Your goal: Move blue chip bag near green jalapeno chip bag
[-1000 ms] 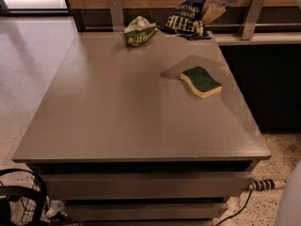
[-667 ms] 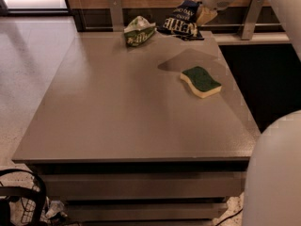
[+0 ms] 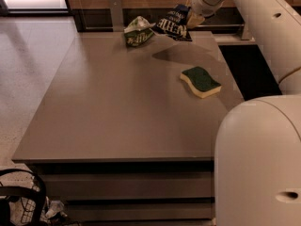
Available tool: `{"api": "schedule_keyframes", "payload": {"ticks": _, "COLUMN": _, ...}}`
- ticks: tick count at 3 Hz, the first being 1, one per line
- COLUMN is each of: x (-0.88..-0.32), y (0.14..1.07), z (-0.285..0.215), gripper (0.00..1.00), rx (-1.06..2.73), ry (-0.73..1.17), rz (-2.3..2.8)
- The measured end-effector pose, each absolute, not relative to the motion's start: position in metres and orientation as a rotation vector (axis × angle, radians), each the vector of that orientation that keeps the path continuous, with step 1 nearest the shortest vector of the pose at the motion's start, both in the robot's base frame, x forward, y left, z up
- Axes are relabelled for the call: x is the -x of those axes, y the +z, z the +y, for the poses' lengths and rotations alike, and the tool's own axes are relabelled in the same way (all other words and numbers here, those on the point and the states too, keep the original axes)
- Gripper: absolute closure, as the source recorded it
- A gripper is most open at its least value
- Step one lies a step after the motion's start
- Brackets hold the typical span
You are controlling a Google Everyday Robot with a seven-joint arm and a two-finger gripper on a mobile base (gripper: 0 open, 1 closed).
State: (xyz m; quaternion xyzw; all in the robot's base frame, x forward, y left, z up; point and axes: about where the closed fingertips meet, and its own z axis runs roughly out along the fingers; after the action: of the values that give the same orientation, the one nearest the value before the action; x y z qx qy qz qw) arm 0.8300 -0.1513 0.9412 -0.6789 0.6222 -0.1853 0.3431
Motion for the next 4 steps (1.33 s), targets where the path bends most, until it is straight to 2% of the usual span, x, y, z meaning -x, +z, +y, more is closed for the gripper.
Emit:
{"api": "schedule_keyframes", "payload": {"ticks": 1, "x": -0.846, "y": 0.934, "z": -0.141, "gripper": 1.00, "rx": 1.716, "ry": -0.488, "rz": 1.643}}
{"api": "schedule_keyframes", "payload": {"ticks": 4, "x": -0.850, "y": 0.922, "z": -0.135, "gripper": 0.30, "rx": 1.722, "ry": -0.473, "rz": 1.651}}
